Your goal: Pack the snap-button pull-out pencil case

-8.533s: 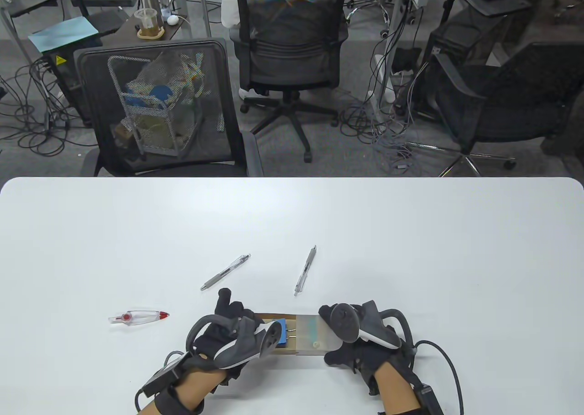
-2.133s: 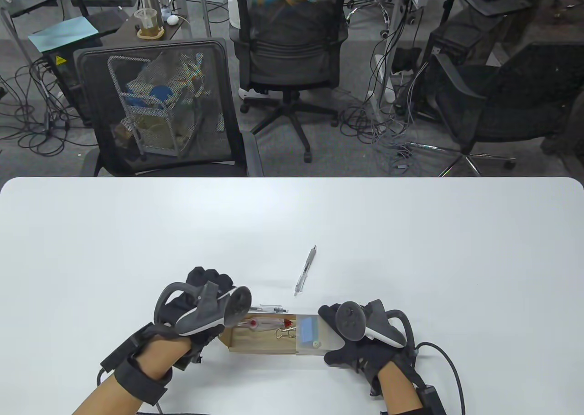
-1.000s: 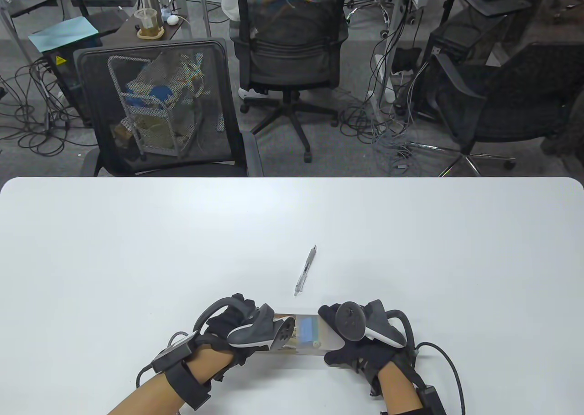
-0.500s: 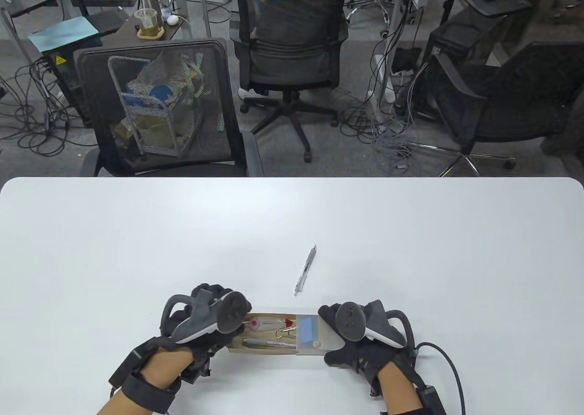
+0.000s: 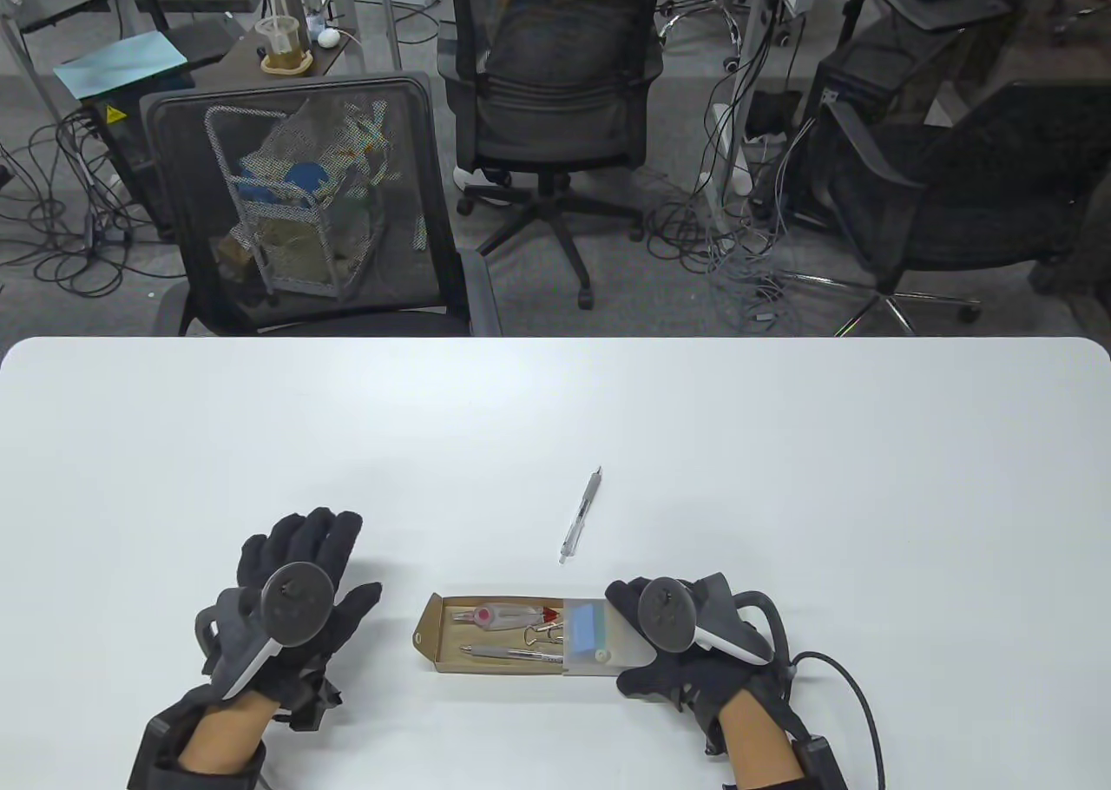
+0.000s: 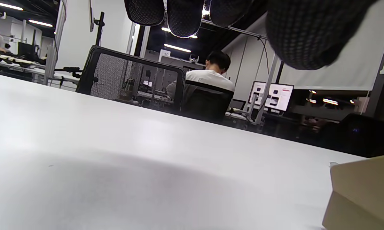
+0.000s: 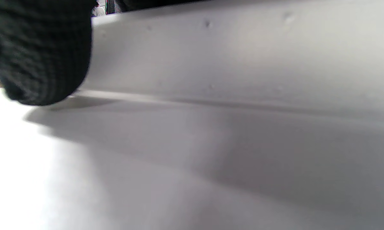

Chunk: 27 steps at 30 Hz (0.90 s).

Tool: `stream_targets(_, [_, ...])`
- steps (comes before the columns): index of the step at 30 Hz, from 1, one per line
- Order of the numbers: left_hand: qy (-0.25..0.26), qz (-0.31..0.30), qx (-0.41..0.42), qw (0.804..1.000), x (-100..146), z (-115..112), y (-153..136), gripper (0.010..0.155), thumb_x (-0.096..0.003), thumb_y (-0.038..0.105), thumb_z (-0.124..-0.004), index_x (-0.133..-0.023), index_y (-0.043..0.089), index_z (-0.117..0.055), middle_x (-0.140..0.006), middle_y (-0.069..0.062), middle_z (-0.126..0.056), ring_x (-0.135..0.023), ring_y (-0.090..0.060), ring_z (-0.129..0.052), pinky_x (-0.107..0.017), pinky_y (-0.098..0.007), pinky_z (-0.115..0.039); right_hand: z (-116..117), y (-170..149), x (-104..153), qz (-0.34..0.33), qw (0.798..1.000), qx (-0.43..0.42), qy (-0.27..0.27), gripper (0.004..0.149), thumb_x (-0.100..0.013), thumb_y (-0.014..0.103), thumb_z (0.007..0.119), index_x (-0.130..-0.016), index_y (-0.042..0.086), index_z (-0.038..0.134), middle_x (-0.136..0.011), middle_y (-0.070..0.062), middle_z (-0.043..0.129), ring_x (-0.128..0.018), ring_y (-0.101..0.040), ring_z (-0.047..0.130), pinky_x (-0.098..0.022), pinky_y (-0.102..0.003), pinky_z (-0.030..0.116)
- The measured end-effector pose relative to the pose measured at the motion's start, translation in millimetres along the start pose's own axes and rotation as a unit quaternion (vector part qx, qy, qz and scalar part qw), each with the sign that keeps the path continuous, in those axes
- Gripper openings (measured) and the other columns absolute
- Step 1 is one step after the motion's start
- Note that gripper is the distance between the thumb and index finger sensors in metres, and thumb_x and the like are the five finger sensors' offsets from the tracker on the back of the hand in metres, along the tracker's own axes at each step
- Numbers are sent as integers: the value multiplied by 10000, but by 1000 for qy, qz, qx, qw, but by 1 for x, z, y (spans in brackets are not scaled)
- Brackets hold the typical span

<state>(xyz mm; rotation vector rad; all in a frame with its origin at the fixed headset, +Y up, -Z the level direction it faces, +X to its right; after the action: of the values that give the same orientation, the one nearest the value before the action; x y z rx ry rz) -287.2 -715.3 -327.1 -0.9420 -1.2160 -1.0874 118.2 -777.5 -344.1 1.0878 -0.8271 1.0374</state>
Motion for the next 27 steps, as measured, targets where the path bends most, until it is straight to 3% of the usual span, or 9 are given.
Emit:
stream_targets(8, [10,5,5,1000,1,0,-5,873,-327,616,-837,-1093,445,-454,-1201,97,-494,-1186,-287,-483,-865,-626,-325,-8,1,4,-8,1000,-26,-5,974,-250,694,845,-1072,417,401,-1187,110,497,-1092,-292,515,-788,-605,448])
stream_targets(13, [10,9,1,1000,0,0,-8,876,-327,616,-838,-1094,447,-449,-1205,100,-485,-1189,-287,-475,-867,-629,-311,-46,5,7,-22,990,-87,-113,887,-282,685,835,-1055,448,473,-1185,140,538,-1095,-275,559,-794,-594,494])
stream_targets(17, [11,10,-9,1000,0,0,-9,877,-327,618,-838,-1095,448,-449,-1205,101,-485,-1191,-286,-472,-867,-631,-307,-84,21,-6,60,980,15,-191,775,-269,633,873,-977,576,562,-1154,309,579,-1116,-122,613,-875,-484,521])
stream_targets(20, [11,9,-9,1000,1,0,-8,878,-326,617,-838,-1095,448,-449,-1206,99,-485,-1191,-287,-470,-867,-632,-305,-105,36,-28,41,969,104,-219,747,-278,590,897,-958,579,588,-1142,318,588,-1100,-111,631,-865,-460,547])
stream_targets(27, [6,14,-8,1000,0,0,-10,877,-328,616,-839,-1095,450,-448,-1207,101,-480,-1194,-287,-459,-868,-632,-297,-116,62,-95,36,951,245,-184,744,-278,529,937,-937,584,597,-1120,327,603,-1061,-65,660,-841,-412,590])
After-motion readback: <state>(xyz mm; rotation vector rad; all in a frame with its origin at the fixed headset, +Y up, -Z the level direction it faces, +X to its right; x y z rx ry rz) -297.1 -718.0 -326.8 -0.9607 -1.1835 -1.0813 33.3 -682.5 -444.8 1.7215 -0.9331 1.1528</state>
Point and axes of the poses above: the tracker on the back of each hand, its own y axis roughly to the thumb side, its own x axis roughly from the fingertips to the wrist, z = x × y, the point moved 3 cm from there along -x, roughly from the wrist to the fingertips
